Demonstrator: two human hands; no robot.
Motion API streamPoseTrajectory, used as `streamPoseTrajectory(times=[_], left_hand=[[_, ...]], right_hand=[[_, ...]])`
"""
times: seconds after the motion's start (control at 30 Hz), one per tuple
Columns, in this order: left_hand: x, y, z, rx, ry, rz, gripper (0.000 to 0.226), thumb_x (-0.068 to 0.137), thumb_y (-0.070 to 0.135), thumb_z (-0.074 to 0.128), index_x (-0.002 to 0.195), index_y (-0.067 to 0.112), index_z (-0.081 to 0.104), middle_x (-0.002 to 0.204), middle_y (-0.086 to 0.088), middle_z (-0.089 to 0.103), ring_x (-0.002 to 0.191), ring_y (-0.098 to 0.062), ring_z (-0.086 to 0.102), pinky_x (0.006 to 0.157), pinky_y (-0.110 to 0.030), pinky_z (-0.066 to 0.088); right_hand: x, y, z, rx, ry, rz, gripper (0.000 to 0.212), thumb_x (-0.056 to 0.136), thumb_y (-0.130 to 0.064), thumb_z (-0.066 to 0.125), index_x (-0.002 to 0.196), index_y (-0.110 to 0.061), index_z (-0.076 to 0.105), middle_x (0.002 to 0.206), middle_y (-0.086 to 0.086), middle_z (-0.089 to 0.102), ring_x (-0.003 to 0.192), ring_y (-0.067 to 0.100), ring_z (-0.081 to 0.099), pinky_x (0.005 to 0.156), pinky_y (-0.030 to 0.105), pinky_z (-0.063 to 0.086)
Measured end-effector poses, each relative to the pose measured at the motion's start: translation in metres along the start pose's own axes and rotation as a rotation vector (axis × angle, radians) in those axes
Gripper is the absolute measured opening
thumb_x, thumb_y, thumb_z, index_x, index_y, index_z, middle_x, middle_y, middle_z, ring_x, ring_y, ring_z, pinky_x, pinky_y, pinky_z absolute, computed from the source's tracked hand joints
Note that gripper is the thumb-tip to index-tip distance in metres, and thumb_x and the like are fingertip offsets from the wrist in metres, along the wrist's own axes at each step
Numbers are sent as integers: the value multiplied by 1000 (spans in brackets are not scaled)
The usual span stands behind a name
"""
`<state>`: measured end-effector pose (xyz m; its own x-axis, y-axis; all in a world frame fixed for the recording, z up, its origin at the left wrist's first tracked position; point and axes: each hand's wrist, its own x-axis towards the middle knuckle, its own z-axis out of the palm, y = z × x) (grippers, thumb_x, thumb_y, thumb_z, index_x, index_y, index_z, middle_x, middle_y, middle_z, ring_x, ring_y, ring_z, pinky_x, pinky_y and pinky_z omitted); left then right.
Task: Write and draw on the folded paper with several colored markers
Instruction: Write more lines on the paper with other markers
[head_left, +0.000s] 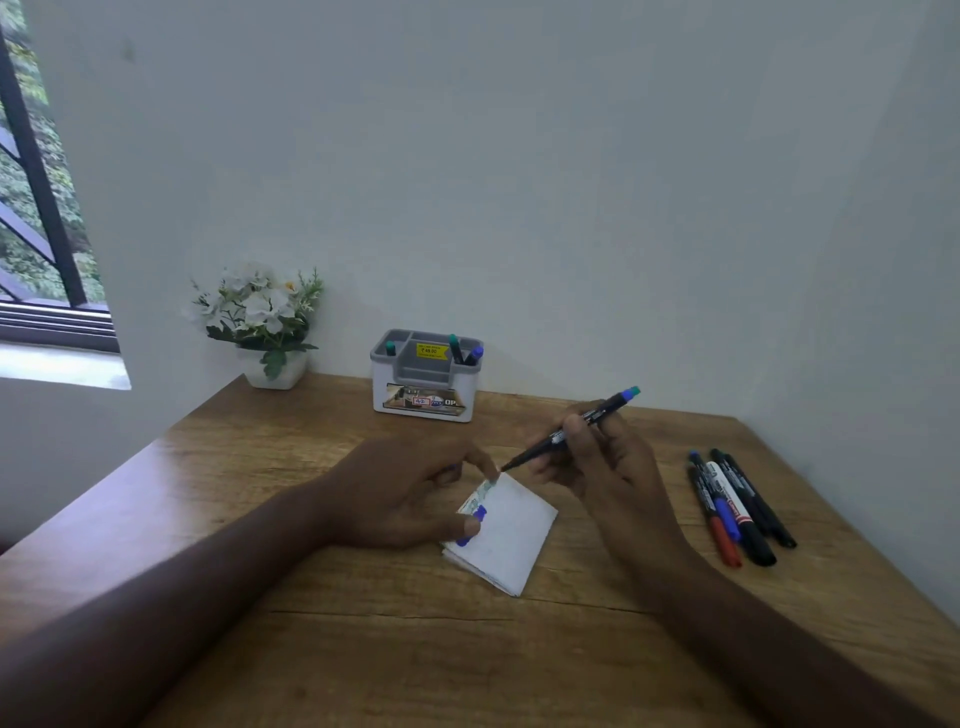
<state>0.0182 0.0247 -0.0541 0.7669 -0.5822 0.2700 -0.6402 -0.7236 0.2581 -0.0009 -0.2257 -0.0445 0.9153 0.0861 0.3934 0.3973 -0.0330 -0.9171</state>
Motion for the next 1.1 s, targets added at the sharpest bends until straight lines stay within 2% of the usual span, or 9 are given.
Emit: streamPoseTrajectory(times=[0.07,0.13,0.27,0.43,0.57,0.67,0.87,1.0,1.1], left_hand=[[0,-4,1,37,-88,0,54,88,80,53,137,60,44,101,29,55,94,3,55,73,-27,48],[2,-5,3,54,-124,10,57,86,83,51,138,62,43,102,29,56,94,3,55,76,-30,51],[4,-6,5,66,-120,22,60,84,85,52,138,62,42,100,23,58,92,-1,56,76,-38,53],[4,-7,5,66,-108,38,61,84,82,56,138,56,45,96,18,56,88,-4,55,72,-39,52],[6,-8,6,55,-110,50,60,84,80,58,138,56,47,91,23,53,85,0,52,70,-33,50],[6,-10,7,55,-115,50,61,84,81,58,138,56,47,91,23,54,86,1,53,71,-35,52],[6,-11,6,58,-100,61,63,83,82,58,138,54,48,89,26,52,86,2,52,71,-32,50],[7,-12,7,64,-96,64,62,82,83,57,138,56,48,88,27,51,85,3,52,69,-33,51],[7,-12,7,58,-102,63,63,82,84,56,138,57,47,90,27,52,86,2,53,70,-33,52]], right_hand=[[0,1,-4,3,-20,67,12,100,-15,65,107,-5,67,97,11,80,88,22,79,76,27,64],[-1,3,-5,-30,-36,102,11,93,-4,73,103,-5,69,93,10,79,82,17,78,72,22,62],[-2,10,2,-196,-134,153,7,97,-11,69,98,-13,76,81,6,80,72,17,76,71,24,62],[-1,11,2,-367,-276,157,11,87,-9,77,88,-19,79,90,-9,81,87,6,76,73,18,59],[0,13,2,-399,-223,167,12,84,-10,77,82,-21,78,84,-7,80,77,11,76,71,22,61],[0,16,4,-407,-197,166,9,87,-14,76,82,-21,78,80,-8,79,71,11,75,67,21,61],[-1,20,5,-523,-234,104,11,85,-21,78,77,-28,76,82,-19,77,82,0,72,70,16,61],[2,19,5,-469,-197,110,9,87,-21,78,79,-26,76,80,-15,78,77,3,73,65,15,58],[4,20,2,-461,-170,105,7,87,-22,79,81,-26,77,80,-19,77,76,2,73,63,14,58]])
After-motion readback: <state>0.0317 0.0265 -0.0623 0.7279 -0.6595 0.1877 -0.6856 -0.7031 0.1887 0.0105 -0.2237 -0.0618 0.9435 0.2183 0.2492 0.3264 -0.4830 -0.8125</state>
